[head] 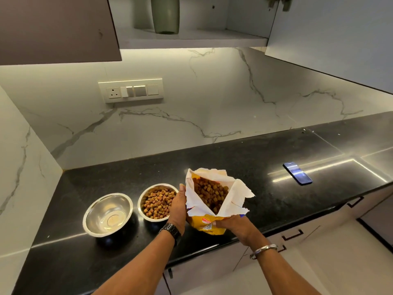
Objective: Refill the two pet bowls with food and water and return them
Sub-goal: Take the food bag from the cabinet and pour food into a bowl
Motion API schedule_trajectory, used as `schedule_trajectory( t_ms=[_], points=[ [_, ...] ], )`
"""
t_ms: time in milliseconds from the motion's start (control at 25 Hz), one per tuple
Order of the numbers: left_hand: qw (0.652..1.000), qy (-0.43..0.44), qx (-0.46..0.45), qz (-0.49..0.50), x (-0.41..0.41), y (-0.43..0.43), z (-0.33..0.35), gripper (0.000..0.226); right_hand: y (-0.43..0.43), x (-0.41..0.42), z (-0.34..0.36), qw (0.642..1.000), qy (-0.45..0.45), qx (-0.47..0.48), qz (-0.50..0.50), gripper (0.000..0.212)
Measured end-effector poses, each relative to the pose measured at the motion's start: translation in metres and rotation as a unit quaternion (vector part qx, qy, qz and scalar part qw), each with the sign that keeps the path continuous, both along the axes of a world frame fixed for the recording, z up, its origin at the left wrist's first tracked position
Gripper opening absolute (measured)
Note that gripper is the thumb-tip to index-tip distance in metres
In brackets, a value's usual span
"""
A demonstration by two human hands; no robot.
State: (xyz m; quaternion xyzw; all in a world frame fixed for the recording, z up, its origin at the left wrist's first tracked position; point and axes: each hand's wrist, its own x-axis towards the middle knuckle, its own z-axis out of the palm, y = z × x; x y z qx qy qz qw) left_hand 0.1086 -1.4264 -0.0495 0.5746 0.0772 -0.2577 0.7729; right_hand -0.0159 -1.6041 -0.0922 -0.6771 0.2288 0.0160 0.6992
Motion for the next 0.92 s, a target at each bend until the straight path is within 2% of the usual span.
schedule_trajectory(
  t_ms=[120,200,240,360,480,560,720,920],
  points=[
    [0.997,-0.009,0.061,-0.053,0.009,-0.02,-0.005,0.046,-0.013,-0.001,0.007,0.999,-0.015,-0.025,-0.012,0.098],
    [0.994,-0.029,0.071,-0.082,0.015,-0.031,-0.008,0.037,-0.023,-0.001,0.011,0.999,-0.019,-0.031,-0.032,0.1],
    [0.991,-0.05,0.072,-0.101,0.02,-0.037,-0.008,0.03,-0.028,0.0,0.012,0.998,-0.016,-0.036,-0.048,0.095],
    [0.985,-0.099,0.071,-0.125,0.04,-0.061,-0.003,0.028,-0.039,0.008,0.014,0.995,-0.047,-0.056,-0.074,0.078],
    [0.986,-0.096,0.021,-0.135,0.062,-0.089,0.007,0.025,-0.047,0.025,0.017,0.988,-0.075,-0.061,-0.118,0.092],
    [0.985,-0.099,0.024,-0.138,0.081,-0.107,0.011,0.024,-0.051,0.038,0.015,0.983,-0.098,-0.064,-0.14,0.103],
    [0.982,-0.105,0.062,-0.144,0.118,-0.139,0.018,0.02,-0.057,0.064,0.008,0.974,-0.129,-0.083,-0.168,0.083],
    [0.982,-0.079,0.077,-0.154,0.157,-0.172,0.015,0.016,-0.061,0.098,-0.006,0.961,-0.127,-0.102,-0.224,0.075]
  ],
)
